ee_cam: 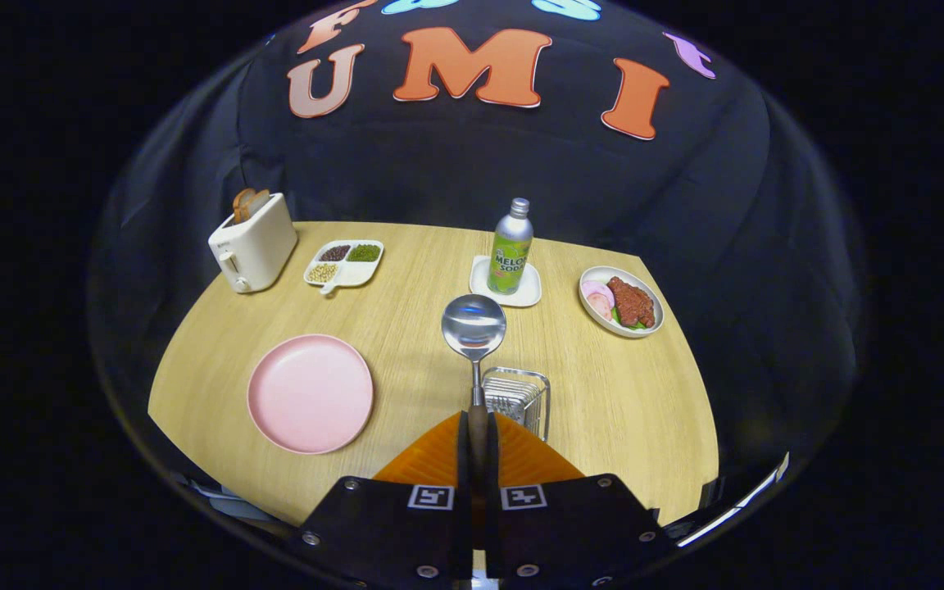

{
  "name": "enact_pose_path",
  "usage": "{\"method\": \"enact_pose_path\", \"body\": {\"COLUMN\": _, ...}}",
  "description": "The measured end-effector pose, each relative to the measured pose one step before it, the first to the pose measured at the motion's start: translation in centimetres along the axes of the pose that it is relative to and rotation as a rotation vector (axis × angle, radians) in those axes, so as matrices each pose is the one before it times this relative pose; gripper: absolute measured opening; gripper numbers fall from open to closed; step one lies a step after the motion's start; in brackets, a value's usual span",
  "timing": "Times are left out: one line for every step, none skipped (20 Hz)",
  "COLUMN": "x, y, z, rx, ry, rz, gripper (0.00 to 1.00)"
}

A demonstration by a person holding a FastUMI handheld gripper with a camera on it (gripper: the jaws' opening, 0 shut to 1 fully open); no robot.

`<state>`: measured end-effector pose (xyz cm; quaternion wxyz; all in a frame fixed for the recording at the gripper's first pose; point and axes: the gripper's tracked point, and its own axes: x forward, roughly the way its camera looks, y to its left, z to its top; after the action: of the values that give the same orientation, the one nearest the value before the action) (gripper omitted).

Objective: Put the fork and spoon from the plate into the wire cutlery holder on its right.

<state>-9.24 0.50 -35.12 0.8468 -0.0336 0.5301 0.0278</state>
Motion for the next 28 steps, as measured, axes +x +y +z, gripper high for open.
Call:
{"method": "enact_pose_path", "body": {"x": 0.226, "y": -0.162, "z": -0.562, "rx": 0.00288, "ry": 0.03187, "rz": 0.00085, "gripper": 0.06}}
{"method": "enact_pose_path", "body": {"x": 0.225, "y": -0.166, "z": -0.526, "rx": -0.00170, "ry": 0.02677, "rz": 0.00469, "gripper": 0.07}}
{"method": "enact_pose_path", "body": {"x": 0.263, "y": -0.406, "z": -0.314, "rx": -0.00745, "ry": 0.01680, "rz": -0.00530, "gripper": 0.07}}
{"method": "enact_pose_path", "body": {"x": 0.381, "y": -0.564, "z": -0.406, "rx": -0.01235, "ry": 0.02041, "rz": -0.01247, "gripper": 0.07}}
{"method": "enact_pose_path", "body": {"x": 0.338, "y": -0.564, "z": -0.303, "rx": -0.00436, "ry": 0.01228, "rz": -0.02037, "gripper": 0.06}}
{"method": "enact_pose_path", "body": {"x": 0.269, "y": -0.307, "z": -0.212, "rx": 0.00206, "ry": 0.01515, "rz": -0.01215, "gripper": 0.07}}
{"method": "enact_pose_path", "body": {"x": 0.280, "y": -0.070, "z": -0.431, "rx": 0.00438, "ry": 0.02273, "rz": 0.00449, "gripper": 0.06}}
{"method": "enact_pose_path", "body": {"x": 0.268, "y": 0.089, "z": -0.407, "rx": 0.00466, "ry": 0.01774, "rz": 0.00294, "gripper": 0.07}}
{"method": "enact_pose_path", "body": {"x": 0.475, "y": -0.091, "z": -0.309, "rx": 0.00065, "ry": 0.02138, "rz": -0.00441, "gripper": 0.07}}
{"method": "enact_pose_path", "body": {"x": 0.357, "y": -0.226, "z": -0.244, "rx": -0.00084, "ry": 0.01276, "rz": -0.00823, "gripper": 0.07}}
{"method": "enact_pose_path", "body": {"x": 0.258, "y": -0.251, "z": -0.127, "rx": -0.00110, "ry": 0.01006, "rz": -0.00470, "gripper": 0.07}}
{"method": "enact_pose_path", "body": {"x": 0.175, "y": 0.076, "z": -0.013, "rx": 0.00001, "ry": 0.00387, "rz": 0.00256, "gripper": 0.07}}
{"method": "enact_pose_path", "body": {"x": 0.058, "y": 0.115, "z": 0.060, "rx": -0.00253, "ry": 0.00313, "rz": 0.00357, "gripper": 0.07}}
{"method": "enact_pose_path", "body": {"x": 0.090, "y": 0.090, "z": -0.007, "rx": -0.00364, "ry": 0.00358, "rz": 0.00391, "gripper": 0.07}}
{"method": "enact_pose_path", "body": {"x": 0.210, "y": 0.105, "z": 0.066, "rx": -0.00140, "ry": 0.00191, "rz": 0.00091, "gripper": 0.08}}
{"method": "enact_pose_path", "body": {"x": 0.133, "y": -0.217, "z": -0.029, "rx": -0.00227, "ry": 0.00035, "rz": -0.00373, "gripper": 0.08}}
{"method": "enact_pose_path", "body": {"x": 0.326, "y": 0.059, "z": 0.132, "rx": -0.00083, "ry": 0.00093, "rz": -0.00074, "gripper": 0.08}}
{"method": "enact_pose_path", "body": {"x": 0.251, "y": 0.028, "z": 0.028, "rx": 0.00006, "ry": 0.00334, "rz": 0.00235, "gripper": 0.08}}
{"method": "enact_pose_path", "body": {"x": 0.182, "y": 0.137, "z": 0.043, "rx": 0.00153, "ry": 0.00309, "rz": 0.00542, "gripper": 0.08}}
{"method": "enact_pose_path", "body": {"x": 0.134, "y": 0.077, "z": -0.009, "rx": 0.00259, "ry": 0.00068, "rz": 0.00288, "gripper": 0.08}}
{"method": "enact_pose_path", "body": {"x": 0.139, "y": 0.044, "z": 0.045, "rx": 0.00129, "ry": 0.00011, "rz": 0.00241, "gripper": 0.08}}
{"method": "enact_pose_path", "body": {"x": 0.264, "y": 0.038, "z": 0.091, "rx": 0.00122, "ry": -0.00039, "rz": 0.00475, "gripper": 0.08}}
{"method": "enact_pose_path", "body": {"x": 0.068, "y": 0.034, "z": 0.160, "rx": 0.00157, "ry": -0.00491, "rz": 0.00662, "gripper": 0.08}}
{"method": "enact_pose_path", "body": {"x": -0.058, "y": 0.068, "z": 0.371, "rx": 0.00435, "ry": -0.01175, "rz": 0.00831, "gripper": 0.09}}
{"method": "enact_pose_path", "body": {"x": 0.028, "y": 0.040, "z": 0.562, "rx": 0.00705, "ry": -0.02306, "rz": 0.00453, "gripper": 0.09}}
{"method": "enact_pose_path", "body": {"x": -0.153, "y": -0.086, "z": 0.874, "rx": 0.00669, "ry": -0.03187, "rz": -0.00045, "gripper": 0.10}}
{"method": "enact_pose_path", "body": {"x": -0.152, "y": -0.161, "z": 1.028, "rx": 0.01194, "ry": -0.03991, "rz": -0.00354, "gripper": 0.10}}
{"method": "enact_pose_path", "body": {"x": -0.479, "y": 0.108, "z": 1.221, "rx": 0.01684, "ry": -0.04408, "rz": 0.01145, "gripper": 0.11}}
